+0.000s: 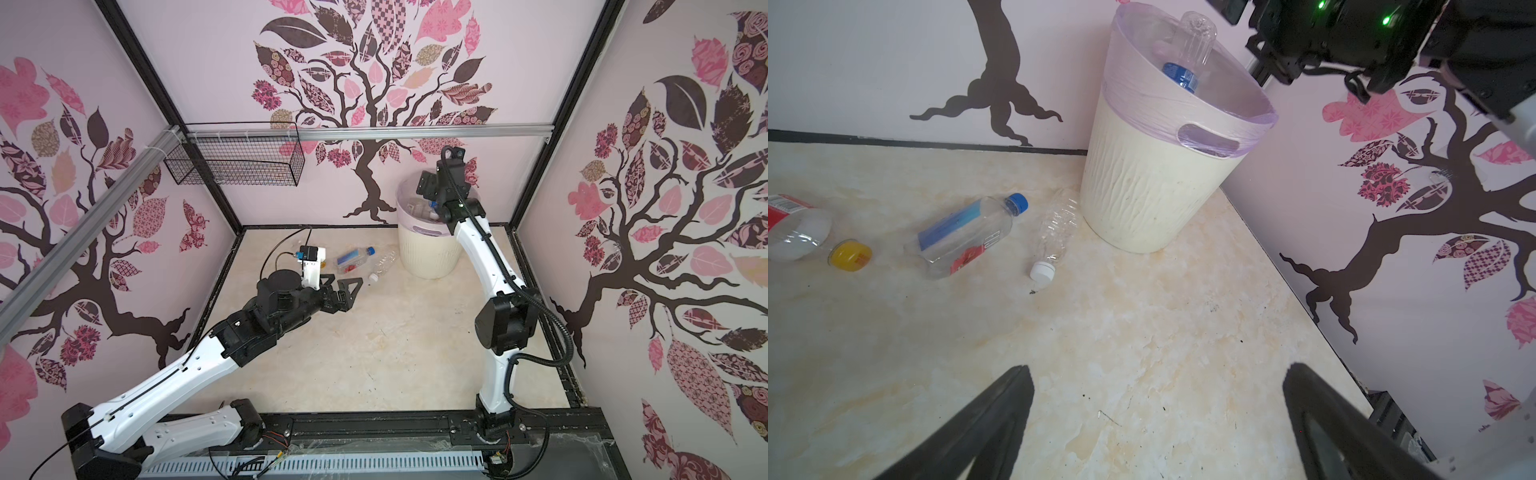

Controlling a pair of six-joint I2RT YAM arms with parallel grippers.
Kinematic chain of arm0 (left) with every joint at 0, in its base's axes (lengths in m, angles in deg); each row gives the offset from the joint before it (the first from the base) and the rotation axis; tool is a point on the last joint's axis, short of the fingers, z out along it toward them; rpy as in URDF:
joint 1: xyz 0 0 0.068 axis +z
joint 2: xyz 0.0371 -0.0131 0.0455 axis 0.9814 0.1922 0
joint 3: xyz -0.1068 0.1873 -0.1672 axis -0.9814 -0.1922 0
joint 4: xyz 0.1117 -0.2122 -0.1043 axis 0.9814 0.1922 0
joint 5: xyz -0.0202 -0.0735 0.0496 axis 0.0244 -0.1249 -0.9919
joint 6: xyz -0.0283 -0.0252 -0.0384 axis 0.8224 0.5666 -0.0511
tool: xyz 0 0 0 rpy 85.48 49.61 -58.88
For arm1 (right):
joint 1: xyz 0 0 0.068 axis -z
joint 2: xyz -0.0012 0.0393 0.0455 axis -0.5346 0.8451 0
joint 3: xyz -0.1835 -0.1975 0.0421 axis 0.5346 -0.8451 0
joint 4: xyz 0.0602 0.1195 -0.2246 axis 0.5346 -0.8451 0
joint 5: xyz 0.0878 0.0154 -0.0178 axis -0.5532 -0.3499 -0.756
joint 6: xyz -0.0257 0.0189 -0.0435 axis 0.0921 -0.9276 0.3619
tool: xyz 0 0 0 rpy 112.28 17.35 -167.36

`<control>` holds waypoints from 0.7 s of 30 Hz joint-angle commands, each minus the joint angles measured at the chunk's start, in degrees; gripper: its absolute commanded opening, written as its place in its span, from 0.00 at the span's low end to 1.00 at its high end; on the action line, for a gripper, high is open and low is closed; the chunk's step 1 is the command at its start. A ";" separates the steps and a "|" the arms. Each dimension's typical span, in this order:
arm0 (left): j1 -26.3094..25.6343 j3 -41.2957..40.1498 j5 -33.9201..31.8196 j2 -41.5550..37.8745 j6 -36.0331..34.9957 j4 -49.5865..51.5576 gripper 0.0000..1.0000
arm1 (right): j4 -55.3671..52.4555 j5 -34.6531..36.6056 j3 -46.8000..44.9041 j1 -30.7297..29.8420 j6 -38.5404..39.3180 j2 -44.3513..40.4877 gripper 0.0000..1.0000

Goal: Throw the plastic bottles in the bin
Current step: Throw the plastic bottle into the trash bin.

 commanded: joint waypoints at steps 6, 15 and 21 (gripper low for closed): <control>0.38 -2.07 1.46 0.07 2.16 -0.55 0.98 | 3.51 -1.41 -0.48 -0.40 -1.13 -11.96 1.00; 0.70 -0.56 -1.61 -0.11 4.63 5.60 0.98 | 4.34 -5.31 -5.81 -1.42 -2.50 -17.96 0.99; 3.22 0.30 -3.60 -0.67 7.32 11.60 0.98 | 6.65 -4.26 -15.97 -7.22 -0.70 -24.85 0.99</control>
